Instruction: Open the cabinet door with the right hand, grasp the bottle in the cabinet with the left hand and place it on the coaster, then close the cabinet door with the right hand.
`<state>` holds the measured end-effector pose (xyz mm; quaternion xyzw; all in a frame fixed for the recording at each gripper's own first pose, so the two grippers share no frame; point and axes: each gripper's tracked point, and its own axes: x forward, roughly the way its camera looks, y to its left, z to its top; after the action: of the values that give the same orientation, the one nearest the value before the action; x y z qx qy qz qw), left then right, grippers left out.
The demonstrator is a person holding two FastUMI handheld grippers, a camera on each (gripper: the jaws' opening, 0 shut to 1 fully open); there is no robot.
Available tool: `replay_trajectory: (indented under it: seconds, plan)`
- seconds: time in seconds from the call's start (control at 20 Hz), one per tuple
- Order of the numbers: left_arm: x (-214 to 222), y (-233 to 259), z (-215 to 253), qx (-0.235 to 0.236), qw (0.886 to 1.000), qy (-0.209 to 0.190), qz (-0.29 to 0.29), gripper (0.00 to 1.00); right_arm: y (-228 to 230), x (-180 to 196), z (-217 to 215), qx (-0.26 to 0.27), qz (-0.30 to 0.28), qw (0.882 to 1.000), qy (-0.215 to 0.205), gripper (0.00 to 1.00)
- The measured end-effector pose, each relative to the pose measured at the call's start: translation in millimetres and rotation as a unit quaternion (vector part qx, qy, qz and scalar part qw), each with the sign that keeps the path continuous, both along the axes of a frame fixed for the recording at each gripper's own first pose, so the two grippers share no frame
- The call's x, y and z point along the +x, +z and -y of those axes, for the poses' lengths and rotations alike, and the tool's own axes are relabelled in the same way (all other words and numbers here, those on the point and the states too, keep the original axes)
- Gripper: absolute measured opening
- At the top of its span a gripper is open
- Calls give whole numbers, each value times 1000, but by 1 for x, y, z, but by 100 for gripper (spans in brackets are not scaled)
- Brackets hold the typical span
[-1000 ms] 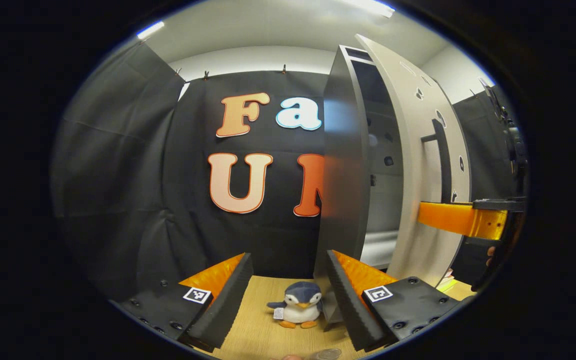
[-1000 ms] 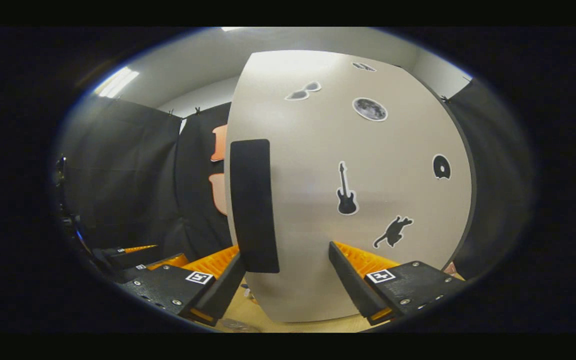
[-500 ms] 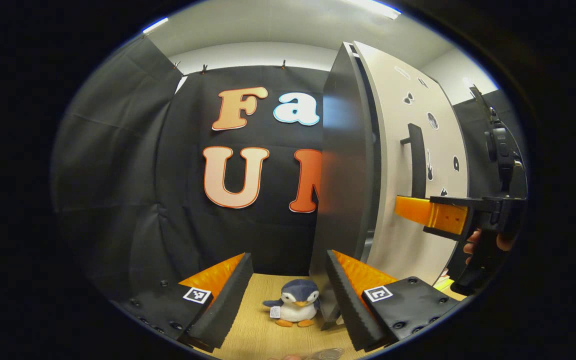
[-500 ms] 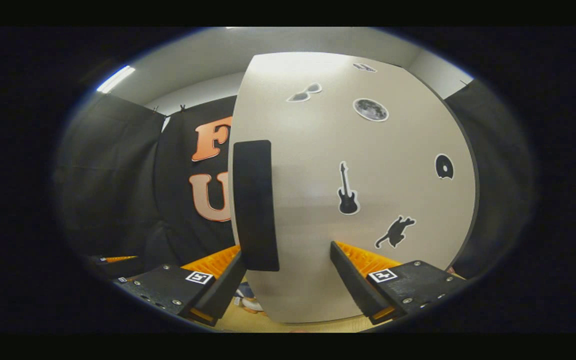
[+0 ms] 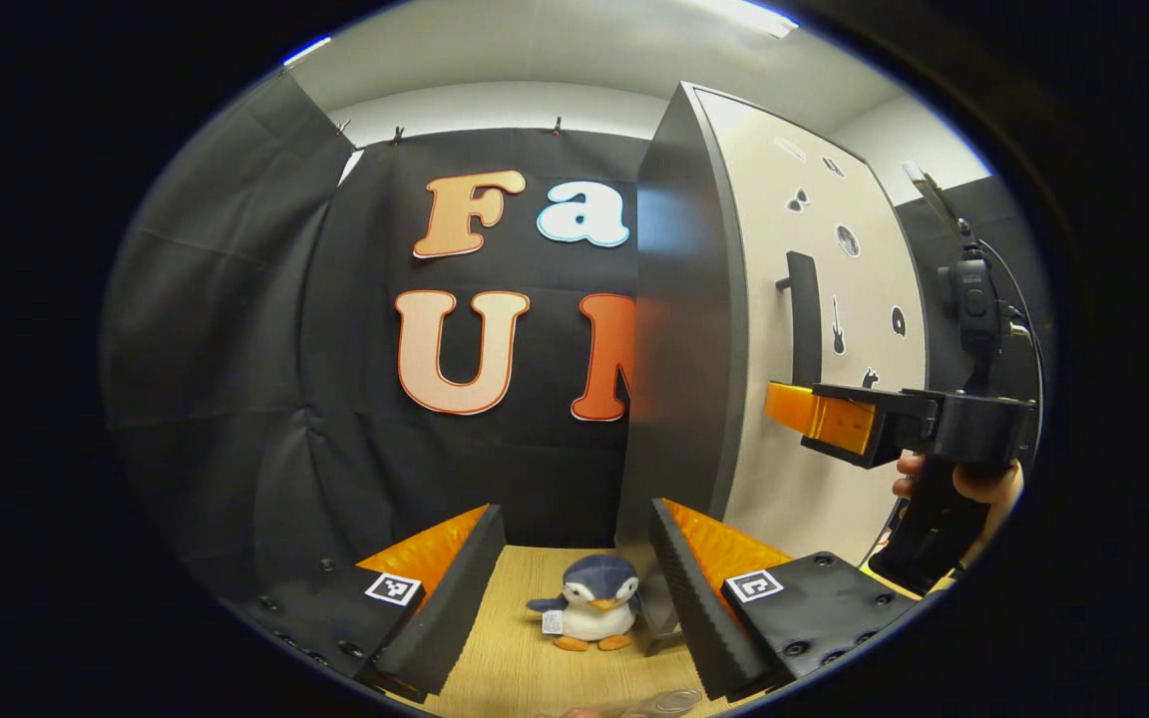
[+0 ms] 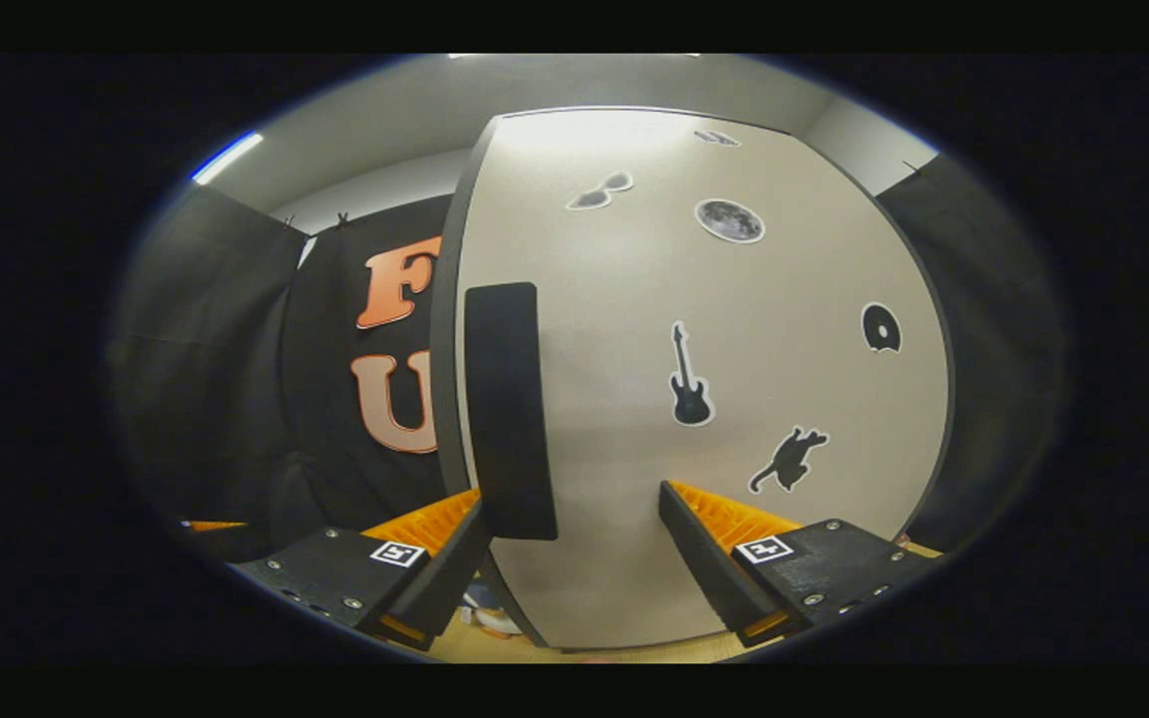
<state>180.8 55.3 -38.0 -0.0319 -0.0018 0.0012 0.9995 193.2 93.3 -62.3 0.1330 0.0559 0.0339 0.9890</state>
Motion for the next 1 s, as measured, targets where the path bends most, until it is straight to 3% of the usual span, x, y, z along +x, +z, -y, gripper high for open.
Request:
replay_trajectory:
  seconds: [0.25, 0.55, 1.0]
  plan:
    - [0, 0, 2, 3, 1000, -7, -1, 95, -1, 5, 1, 1, 0, 1000, -8, 98]
    - [-8, 2, 7, 3, 1000, -2, -2, 95, 4, -4, -3, 51, -12, 999, 15, 97]
    - [-31, 8, 24, -1, 1000, 23, -3, 95, 27, -61, 23, 30, 7, 999, 34, 97]
